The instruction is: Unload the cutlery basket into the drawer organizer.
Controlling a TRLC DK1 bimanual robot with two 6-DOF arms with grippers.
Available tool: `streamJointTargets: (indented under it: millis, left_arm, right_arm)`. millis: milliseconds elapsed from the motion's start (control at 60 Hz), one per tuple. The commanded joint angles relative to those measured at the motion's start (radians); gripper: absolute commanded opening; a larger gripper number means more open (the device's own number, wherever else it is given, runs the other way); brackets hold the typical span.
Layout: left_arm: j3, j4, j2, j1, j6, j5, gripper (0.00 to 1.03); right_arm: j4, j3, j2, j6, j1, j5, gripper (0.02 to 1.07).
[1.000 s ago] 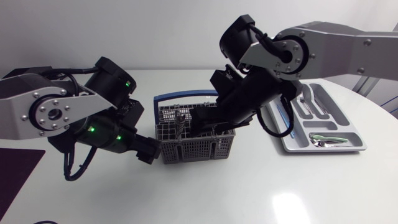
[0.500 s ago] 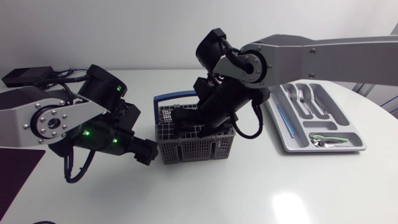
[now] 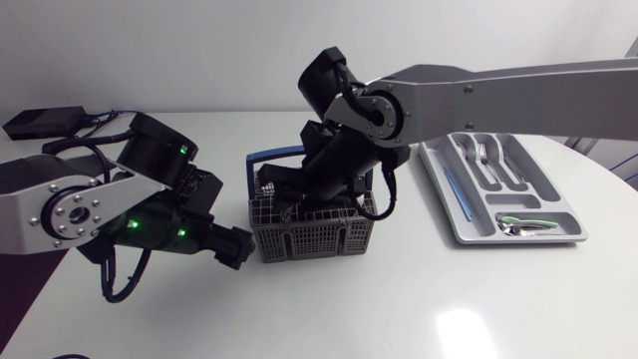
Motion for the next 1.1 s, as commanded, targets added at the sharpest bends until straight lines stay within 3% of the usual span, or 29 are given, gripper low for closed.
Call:
streamJointTargets:
  millis: [0,33,367,883,1083]
  left_arm:
    - [-0.037,0.015,-0.017,0.008,0.018,0.012,0.89]
    - [-0.041,0.019,-0.018,0.008,0.018,0.012,0.89]
    - [-0.054,0.036,-0.026,0.005,0.011,0.012,0.89]
    - [-0.063,0.094,-0.012,-0.015,-0.019,0.014,0.89]
    - [-0.063,0.116,-0.005,-0.039,-0.035,0.014,0.89]
  right_arm:
    - [0.013,0.015,0.022,0.035,0.007,0.006,0.46]
    - [0.013,0.015,0.025,0.037,0.007,0.006,0.46]
    - [0.031,0.001,0.042,0.054,-0.003,0.003,0.08]
    - [0.057,-0.052,-0.054,0.057,-0.059,-0.121,0.08]
    - [0.085,-0.095,-0.073,0.077,-0.107,-0.230,0.08]
